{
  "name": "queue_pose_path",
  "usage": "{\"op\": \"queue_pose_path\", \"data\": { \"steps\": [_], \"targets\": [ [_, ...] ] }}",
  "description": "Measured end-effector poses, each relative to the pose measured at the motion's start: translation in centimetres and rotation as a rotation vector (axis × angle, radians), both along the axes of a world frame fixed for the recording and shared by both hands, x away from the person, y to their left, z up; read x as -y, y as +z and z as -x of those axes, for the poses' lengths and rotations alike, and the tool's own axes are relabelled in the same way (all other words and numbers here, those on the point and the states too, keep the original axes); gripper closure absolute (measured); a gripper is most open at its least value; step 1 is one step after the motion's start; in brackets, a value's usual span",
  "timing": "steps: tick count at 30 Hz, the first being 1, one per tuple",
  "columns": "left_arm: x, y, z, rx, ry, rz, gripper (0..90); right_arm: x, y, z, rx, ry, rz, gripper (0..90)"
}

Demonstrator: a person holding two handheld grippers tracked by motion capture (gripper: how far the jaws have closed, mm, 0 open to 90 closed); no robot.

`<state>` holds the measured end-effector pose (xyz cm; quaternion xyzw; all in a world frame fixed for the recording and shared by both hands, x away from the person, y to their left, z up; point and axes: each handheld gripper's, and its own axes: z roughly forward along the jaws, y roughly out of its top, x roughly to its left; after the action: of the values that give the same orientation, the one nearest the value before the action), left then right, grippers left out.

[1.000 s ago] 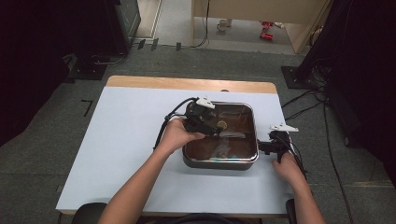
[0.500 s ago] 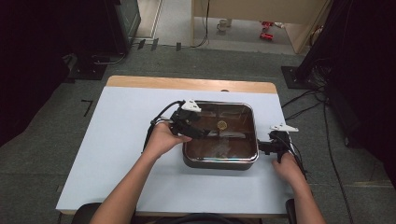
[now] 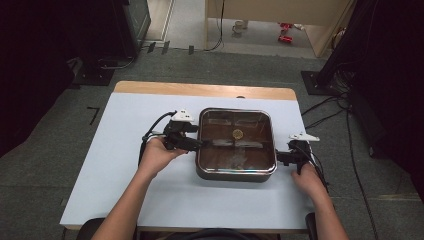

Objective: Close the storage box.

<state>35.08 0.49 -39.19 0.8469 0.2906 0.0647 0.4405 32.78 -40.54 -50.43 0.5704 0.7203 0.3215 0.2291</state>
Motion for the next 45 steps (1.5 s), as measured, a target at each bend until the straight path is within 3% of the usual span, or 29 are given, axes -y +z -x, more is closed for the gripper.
{"op": "queue_pose_path", "data": {
  "steps": [5, 17, 22, 38, 41, 45],
  "targets": [
    [-1.1, -0.4, 0.4, 0.016, 0.039, -0.024, 31.6, 0.0, 0.0, 0.0, 0.000, 0.000, 0.000, 11.7],
    [-4.0, -2.4, 1.7, 0.025, 0.129, -0.012, 26.3, 0.0, 0.0, 0.0, -0.001, 0.000, -0.001, 11.7],
    [-5.0, -3.5, 2.3, 0.032, 0.157, -0.029, 23.9, 0.0, 0.0, 0.0, 0.000, 0.000, 0.000, 11.7],
    [-5.8, -7.0, 4.1, 0.029, 0.198, -0.110, 21.8, 0.0, 0.0, 0.0, 0.000, 0.000, -0.001, 11.7],
    [-5.8, -7.7, 4.2, 0.012, 0.220, -0.120, 21.8, 0.0, 0.0, 0.0, 0.000, -0.001, -0.001, 11.7],
    [-5.6, -8.5, 4.2, -0.007, 0.210, -0.155, 21.8, 0.0, 0.0, 0.0, 0.000, 0.000, -0.001, 11.7]
  ]
}}
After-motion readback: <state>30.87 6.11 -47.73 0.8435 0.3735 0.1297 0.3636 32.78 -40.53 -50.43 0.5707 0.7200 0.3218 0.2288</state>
